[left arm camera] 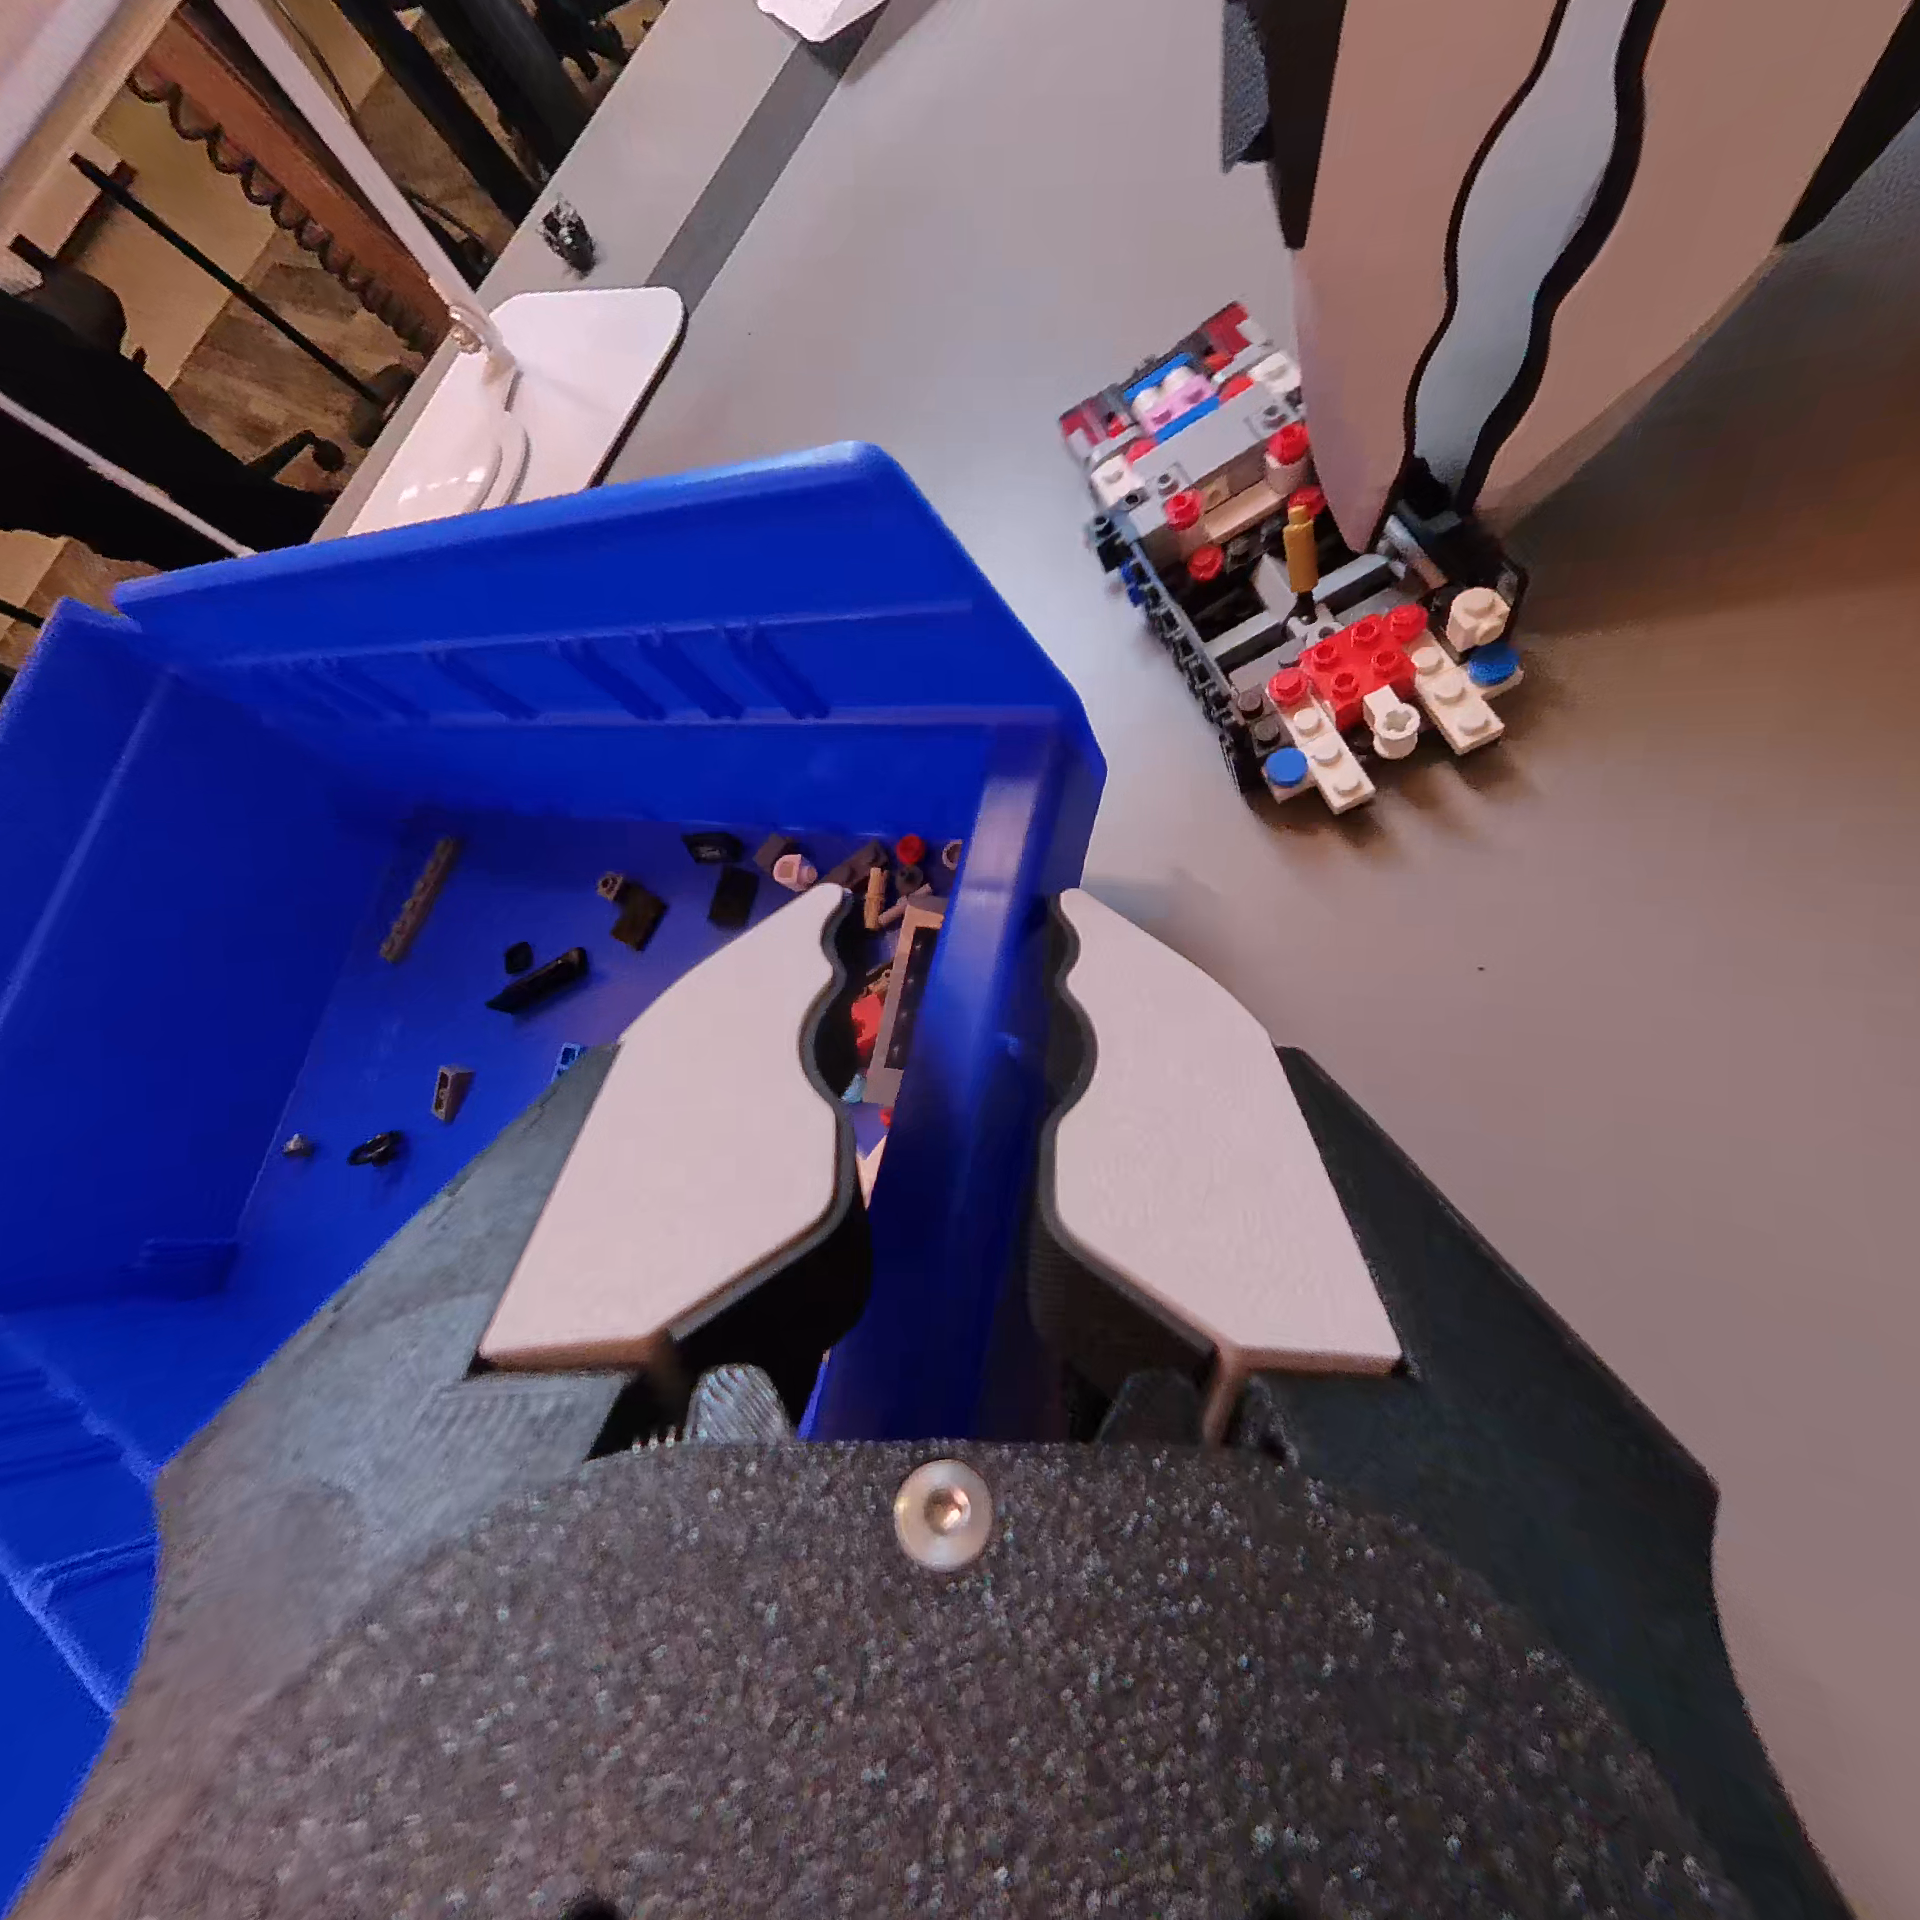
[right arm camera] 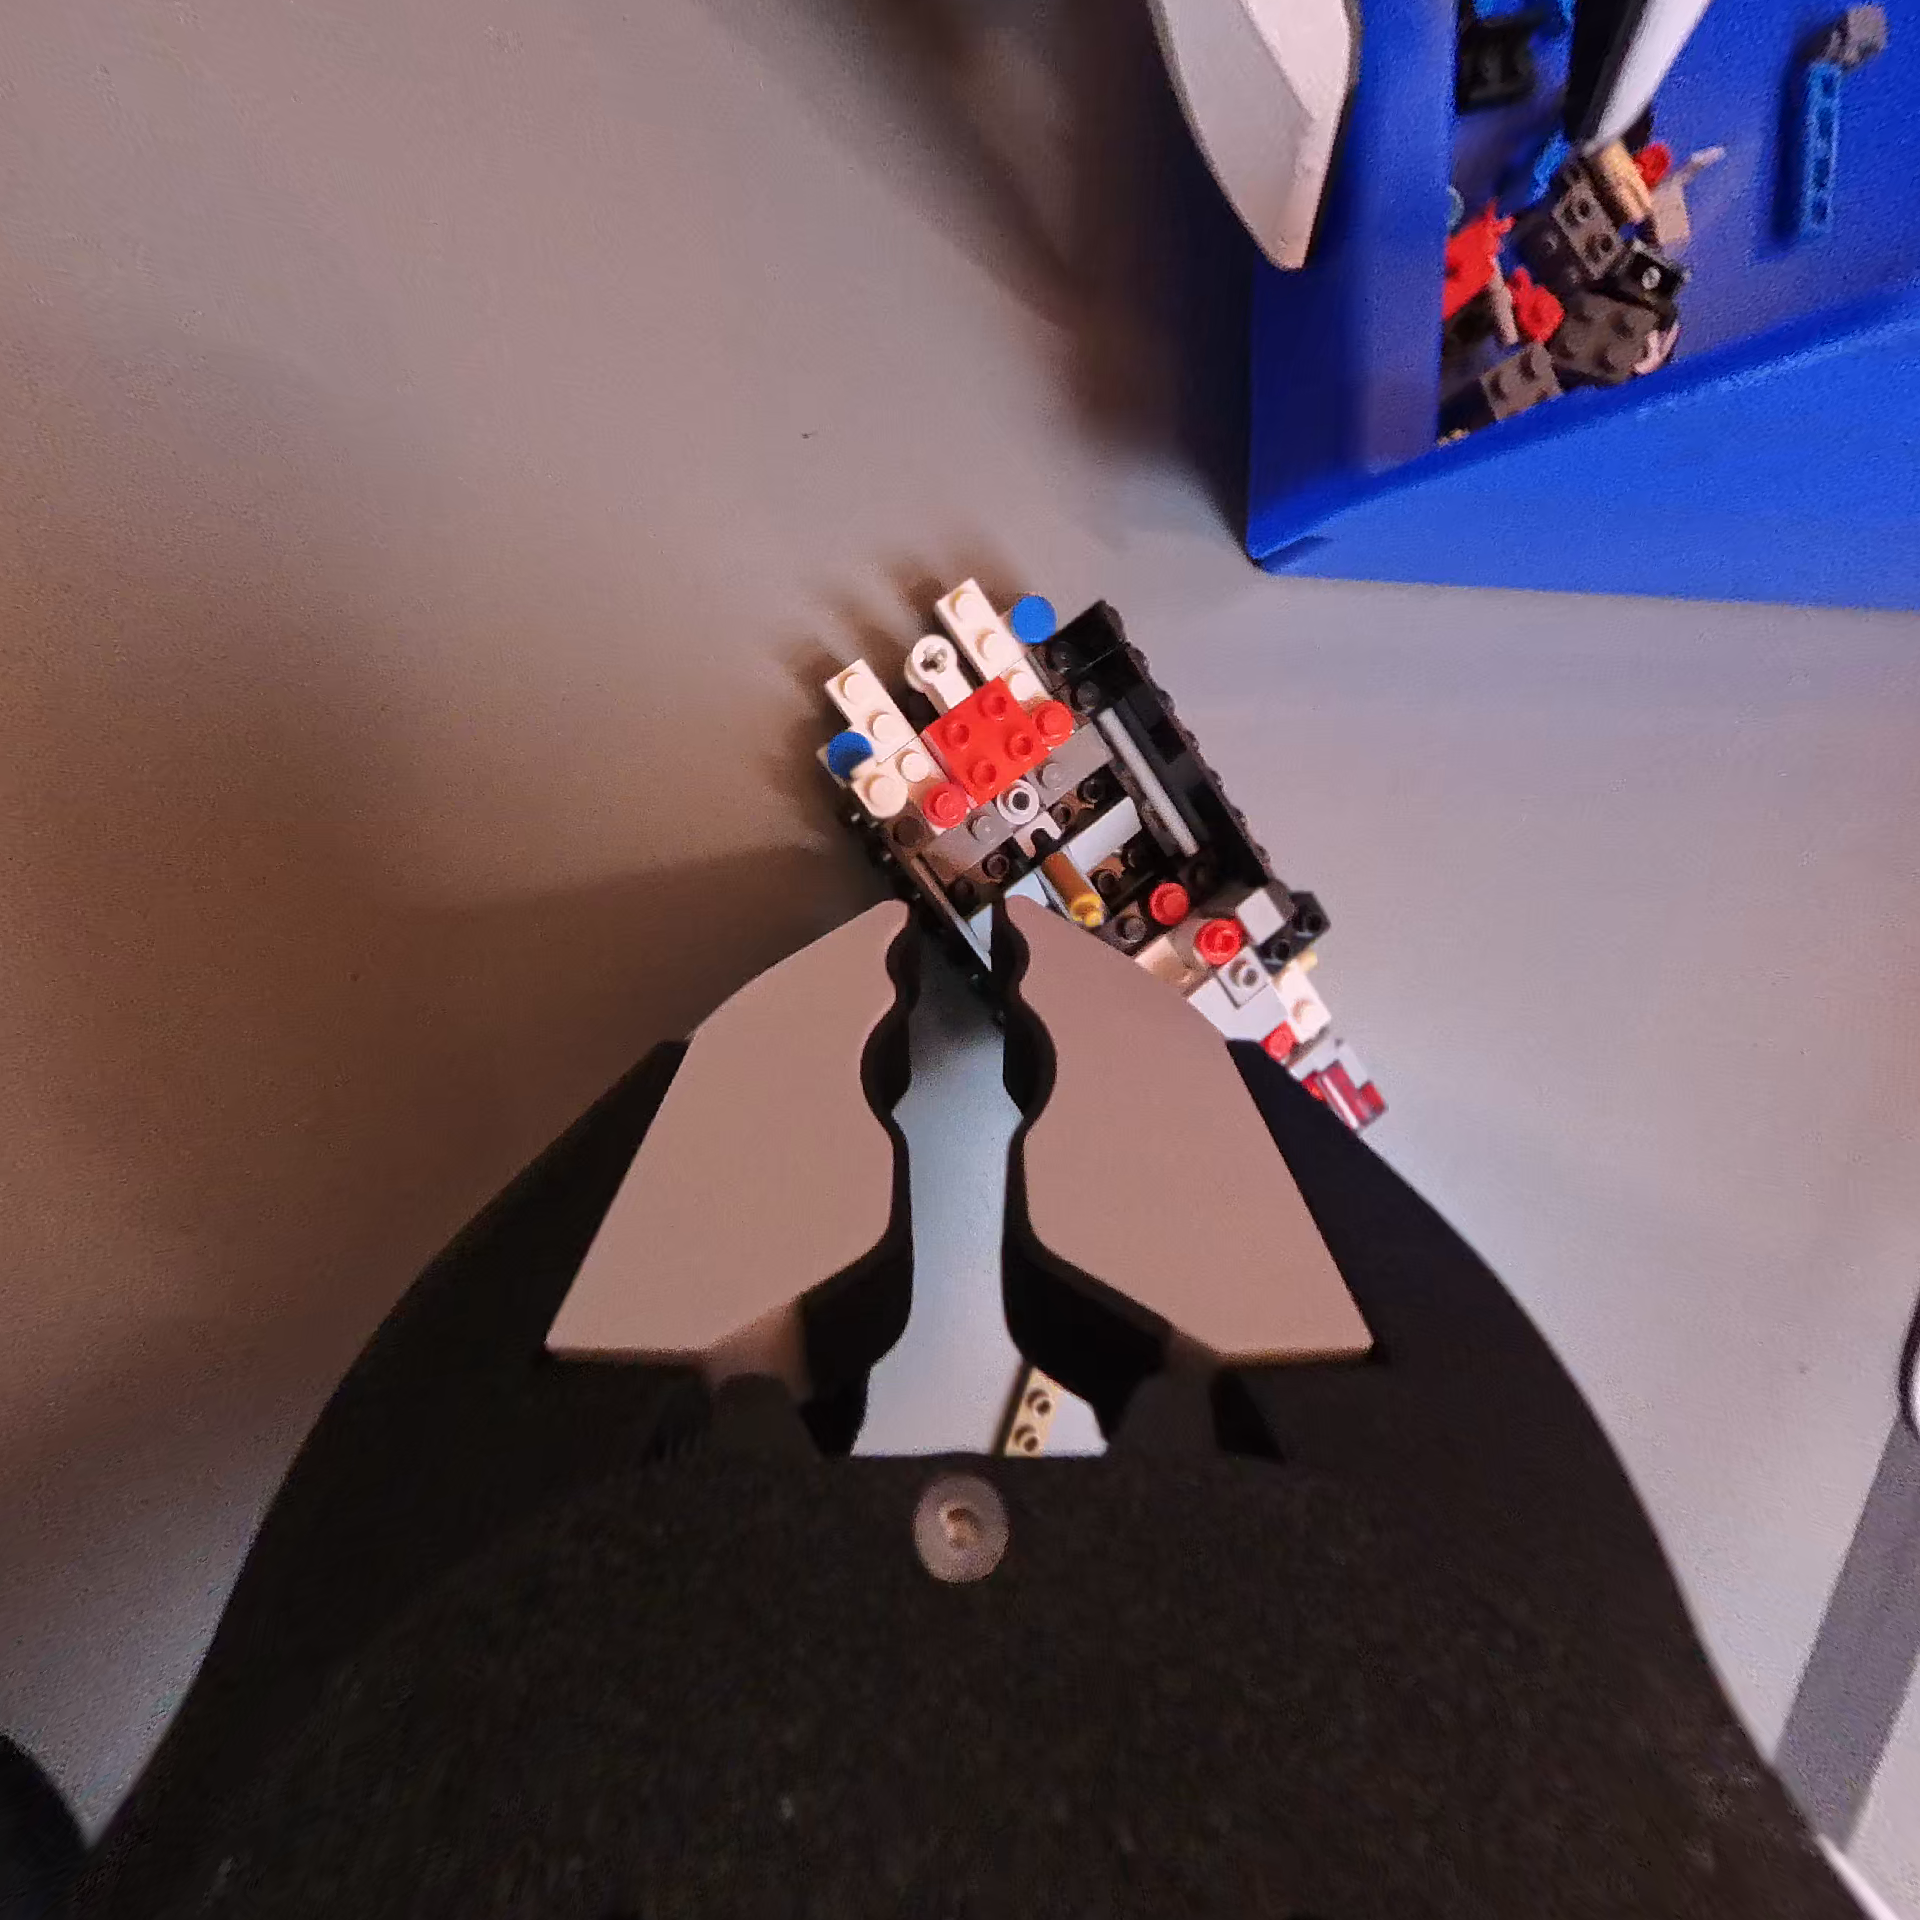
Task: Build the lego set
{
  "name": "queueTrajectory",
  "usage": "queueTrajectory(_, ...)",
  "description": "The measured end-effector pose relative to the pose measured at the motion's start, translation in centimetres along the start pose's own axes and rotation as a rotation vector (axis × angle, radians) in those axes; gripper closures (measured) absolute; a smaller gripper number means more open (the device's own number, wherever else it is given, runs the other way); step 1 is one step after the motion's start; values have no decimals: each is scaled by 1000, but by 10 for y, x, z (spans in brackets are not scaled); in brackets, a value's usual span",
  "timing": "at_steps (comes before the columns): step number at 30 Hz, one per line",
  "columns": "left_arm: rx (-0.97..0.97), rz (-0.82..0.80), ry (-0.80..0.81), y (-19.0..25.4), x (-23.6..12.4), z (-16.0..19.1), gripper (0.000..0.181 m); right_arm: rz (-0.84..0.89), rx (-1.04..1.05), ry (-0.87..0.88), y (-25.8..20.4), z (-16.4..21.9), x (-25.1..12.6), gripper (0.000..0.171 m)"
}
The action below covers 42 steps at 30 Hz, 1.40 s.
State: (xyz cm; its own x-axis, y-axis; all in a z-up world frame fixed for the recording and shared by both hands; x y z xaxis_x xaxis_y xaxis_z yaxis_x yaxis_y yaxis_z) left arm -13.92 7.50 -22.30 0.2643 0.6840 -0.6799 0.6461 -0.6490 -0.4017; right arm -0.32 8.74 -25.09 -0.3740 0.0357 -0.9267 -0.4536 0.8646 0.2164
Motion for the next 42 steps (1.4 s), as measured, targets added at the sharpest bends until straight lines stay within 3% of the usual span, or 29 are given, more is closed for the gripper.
queueTrajectory(14,3,-132,-43,-23,-1,15,151,64,190,-90,-4,31,-12,163)
queueTrajectory(21,-79,-93,168,-27,-21,-8,150,93,300,83,4,28,-46,152)
queueTrajectory(27,-97,-120,341,-30,-41,-24,167,395,452,289,74,29,-95,138)
queueTrajectory(31,-74,-135,373,-27,-40,-26,181,602,584,404,143,30,-126,136)
queueTrajectory(34,-53,-130,351,-22,-32,-24,181,735,660,460,196,30,-144,129)
queueTrajectory(40,-35,-89,341,-11,-24,-24,181,955,779,483,293,22,-147,102)
queueTrajectory(42,-29,-82,332,-9,-21,-23,181,1024,768,458,312,17,-145,100)
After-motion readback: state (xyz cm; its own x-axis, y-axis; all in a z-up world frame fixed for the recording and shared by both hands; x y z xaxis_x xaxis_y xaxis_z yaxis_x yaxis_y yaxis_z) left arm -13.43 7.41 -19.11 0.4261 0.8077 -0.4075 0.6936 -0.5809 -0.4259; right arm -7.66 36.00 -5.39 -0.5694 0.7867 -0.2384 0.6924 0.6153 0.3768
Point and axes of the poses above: each gripper's, where its closed fingertips meet, x out along the fingers, z out of its underside, y = z × x across the jaws, the point moved 3 cm from there along -x, back along the fingers, and after that the axes turned 9 degrees about -y, right-handed, at the moved point
